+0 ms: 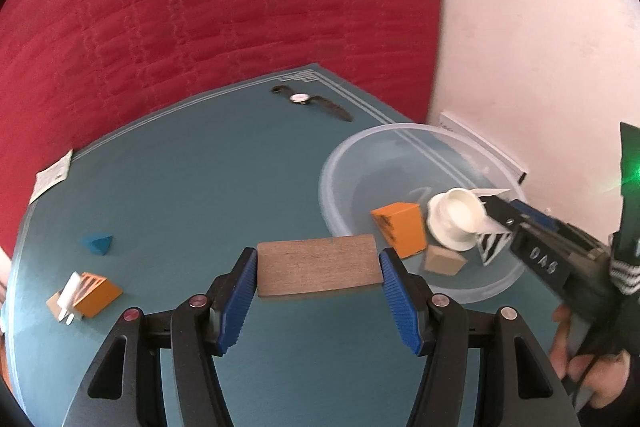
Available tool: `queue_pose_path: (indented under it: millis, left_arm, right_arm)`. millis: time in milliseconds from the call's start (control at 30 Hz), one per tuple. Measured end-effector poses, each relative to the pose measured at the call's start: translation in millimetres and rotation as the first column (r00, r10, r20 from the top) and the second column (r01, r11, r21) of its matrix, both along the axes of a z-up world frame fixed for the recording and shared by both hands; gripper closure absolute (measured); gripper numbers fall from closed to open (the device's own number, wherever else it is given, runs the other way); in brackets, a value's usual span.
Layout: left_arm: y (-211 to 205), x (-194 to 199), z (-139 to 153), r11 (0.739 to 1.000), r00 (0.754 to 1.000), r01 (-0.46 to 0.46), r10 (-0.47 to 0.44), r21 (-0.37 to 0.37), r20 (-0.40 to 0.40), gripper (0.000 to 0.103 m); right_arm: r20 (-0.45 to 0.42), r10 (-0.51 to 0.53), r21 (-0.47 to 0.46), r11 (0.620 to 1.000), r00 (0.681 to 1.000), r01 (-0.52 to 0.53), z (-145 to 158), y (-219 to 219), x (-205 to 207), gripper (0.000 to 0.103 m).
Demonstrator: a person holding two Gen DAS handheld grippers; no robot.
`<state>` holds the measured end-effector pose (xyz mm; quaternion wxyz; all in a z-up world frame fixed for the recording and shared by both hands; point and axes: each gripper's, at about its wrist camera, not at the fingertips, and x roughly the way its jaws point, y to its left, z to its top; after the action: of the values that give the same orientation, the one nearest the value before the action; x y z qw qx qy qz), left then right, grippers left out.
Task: Organize rigid objects
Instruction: 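Open right tool to drop the white block while left tool releases the plank into the bowl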
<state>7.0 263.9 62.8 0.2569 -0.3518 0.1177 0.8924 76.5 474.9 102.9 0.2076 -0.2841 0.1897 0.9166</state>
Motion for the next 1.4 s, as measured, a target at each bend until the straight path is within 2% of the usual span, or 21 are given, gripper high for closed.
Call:
queue_pose_path:
  millis: [400, 667, 700, 833, 1200, 1400]
  left_arm:
    - [38.2, -11.3, -8.5, 0.990, 0.989, 0.128, -0.132, 0.060, 0.069, 0.039]
    - [54.7, -17.4, -9.4, 0.981, 0.981, 0.174, -0.181, 0.088, 0.068, 0.037]
    - [55.9, -18.5, -10.4, 0.981, 0.982, 0.170, -0.177, 0.088, 0.067, 0.036]
    - [51.0, -22.8, -12.9, 0.986, 0.987, 0.140, -0.147, 0.092, 0.070, 0.019]
    - [31.5, -15.9, -15.7, 0.996, 0.996, 0.084, -0.086, 0.041, 0.029, 0.019]
    - [12.6, -12.8, -14.7, 0.998, 0.999, 0.048, -0.048, 0.029, 0.013, 0.018]
  right_arm:
    - [-0.028, -0.041, 0.013, 0.999, 0.999, 0.041, -2.3, 0.1, 8.4, 0.068]
    - [-0.047, -0.061, 0.005, 0.998, 0.997, 0.061, -2.7, 2.5, 10.4, 0.068]
    - [-0.048, -0.063, 0.005, 0.998, 0.997, 0.063, -3.0, 2.7, 10.5, 0.068]
    - [-0.053, -0.075, -0.006, 0.997, 0.996, 0.075, -4.1, 6.3, 11.2, 0.068]
    - [-0.040, -0.047, 0.008, 0.999, 0.998, 0.048, -4.0, 2.6, 9.6, 0.068]
    - [-0.038, -0.029, 0.047, 0.998, 0.999, 0.031, 1.6, -7.5, 8.2, 0.068]
